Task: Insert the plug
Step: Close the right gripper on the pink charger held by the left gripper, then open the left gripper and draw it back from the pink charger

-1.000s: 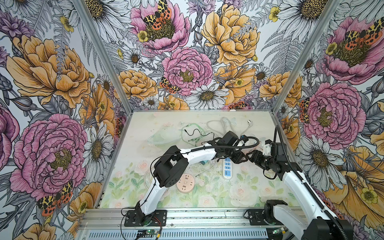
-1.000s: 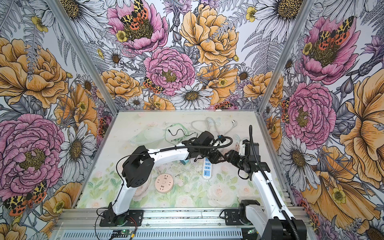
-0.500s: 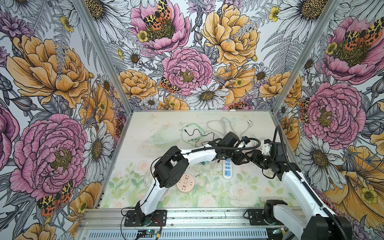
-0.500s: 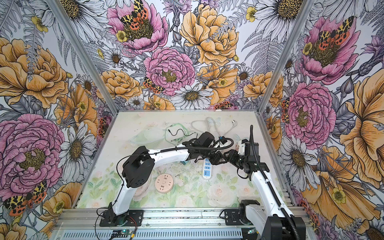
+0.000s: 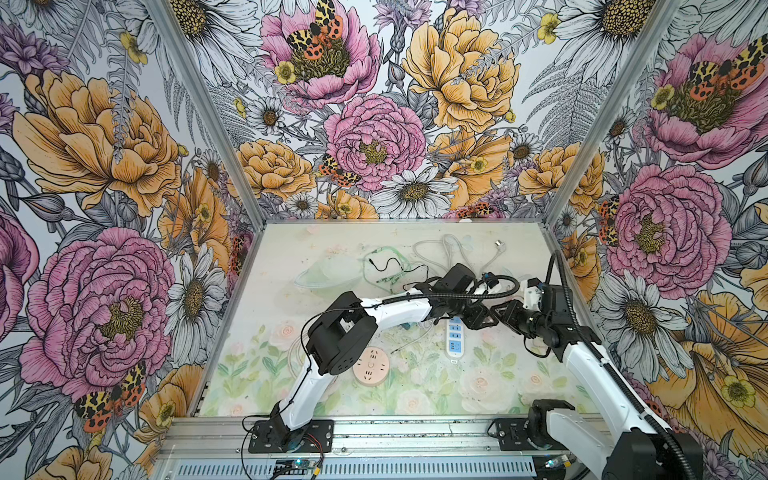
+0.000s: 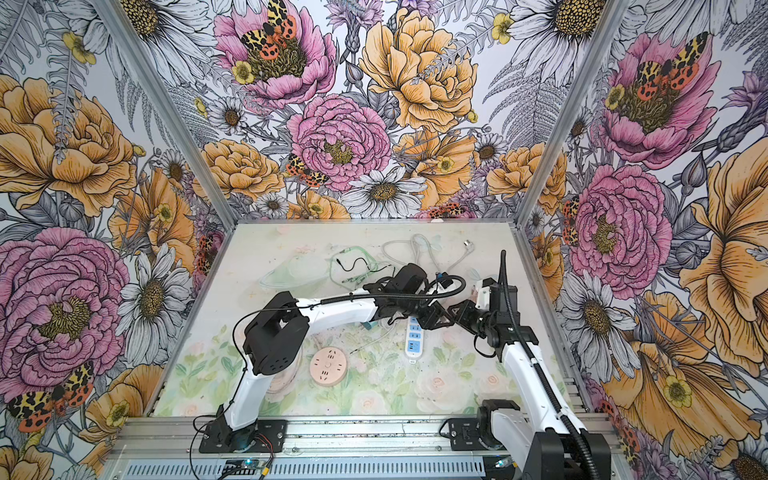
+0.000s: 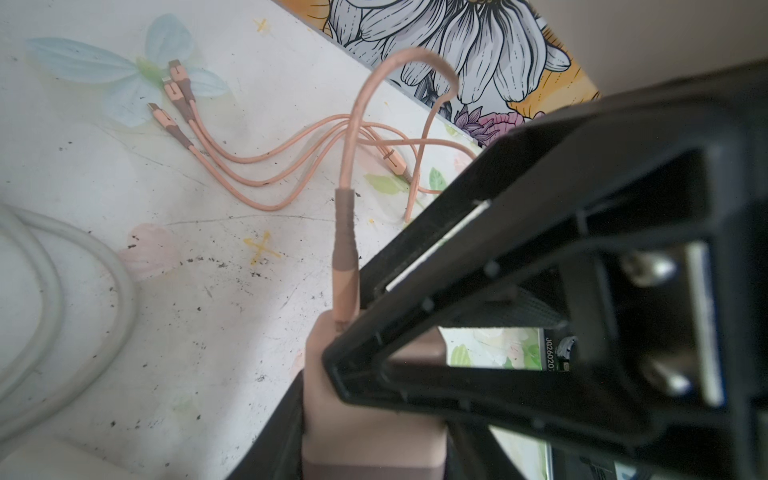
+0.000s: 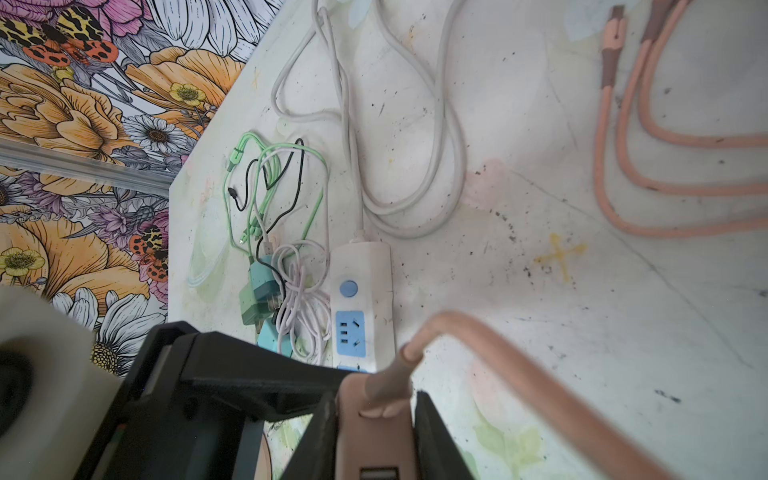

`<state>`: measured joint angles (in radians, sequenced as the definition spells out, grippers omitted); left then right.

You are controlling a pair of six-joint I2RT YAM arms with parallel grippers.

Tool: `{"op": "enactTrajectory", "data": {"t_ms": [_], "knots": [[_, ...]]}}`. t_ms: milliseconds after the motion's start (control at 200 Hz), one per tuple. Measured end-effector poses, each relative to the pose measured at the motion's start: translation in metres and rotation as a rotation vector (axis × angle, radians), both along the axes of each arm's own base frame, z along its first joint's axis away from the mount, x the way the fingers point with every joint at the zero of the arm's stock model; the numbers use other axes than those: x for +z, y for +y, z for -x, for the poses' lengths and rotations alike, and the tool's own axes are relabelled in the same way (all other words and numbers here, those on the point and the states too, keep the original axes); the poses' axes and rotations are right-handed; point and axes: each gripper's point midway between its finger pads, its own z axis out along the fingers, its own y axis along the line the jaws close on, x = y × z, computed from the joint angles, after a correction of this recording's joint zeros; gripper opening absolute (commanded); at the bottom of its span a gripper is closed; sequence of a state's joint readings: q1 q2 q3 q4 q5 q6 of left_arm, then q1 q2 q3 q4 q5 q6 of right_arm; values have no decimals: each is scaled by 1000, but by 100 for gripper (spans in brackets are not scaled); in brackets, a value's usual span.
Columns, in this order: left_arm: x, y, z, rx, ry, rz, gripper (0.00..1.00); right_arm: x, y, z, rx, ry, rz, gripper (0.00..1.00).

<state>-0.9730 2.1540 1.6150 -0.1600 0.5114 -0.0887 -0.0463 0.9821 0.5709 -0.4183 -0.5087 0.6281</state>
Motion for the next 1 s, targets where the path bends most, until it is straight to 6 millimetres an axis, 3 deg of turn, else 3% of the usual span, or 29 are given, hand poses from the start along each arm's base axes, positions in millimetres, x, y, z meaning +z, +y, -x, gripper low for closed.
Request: {"op": "enactTrajectory", "data": {"t_ms": [205, 320, 555, 736, 996], "knots": [[3, 1, 1, -5, -23, 17, 58, -1, 3, 2, 13, 4, -6, 0], [11, 5, 3, -8, -42, 34, 69, 0, 3, 3, 21, -2, 2, 0], [37, 23, 7, 3, -83, 80, 71, -1, 4, 3, 43, -6, 20, 0], [48, 56, 6, 62, -122, 63, 70, 5, 6, 3, 96, -48, 61, 0], [47, 118, -1, 196, -145, 11, 70, 41, 15, -5, 140, -184, 133, 0]]}}
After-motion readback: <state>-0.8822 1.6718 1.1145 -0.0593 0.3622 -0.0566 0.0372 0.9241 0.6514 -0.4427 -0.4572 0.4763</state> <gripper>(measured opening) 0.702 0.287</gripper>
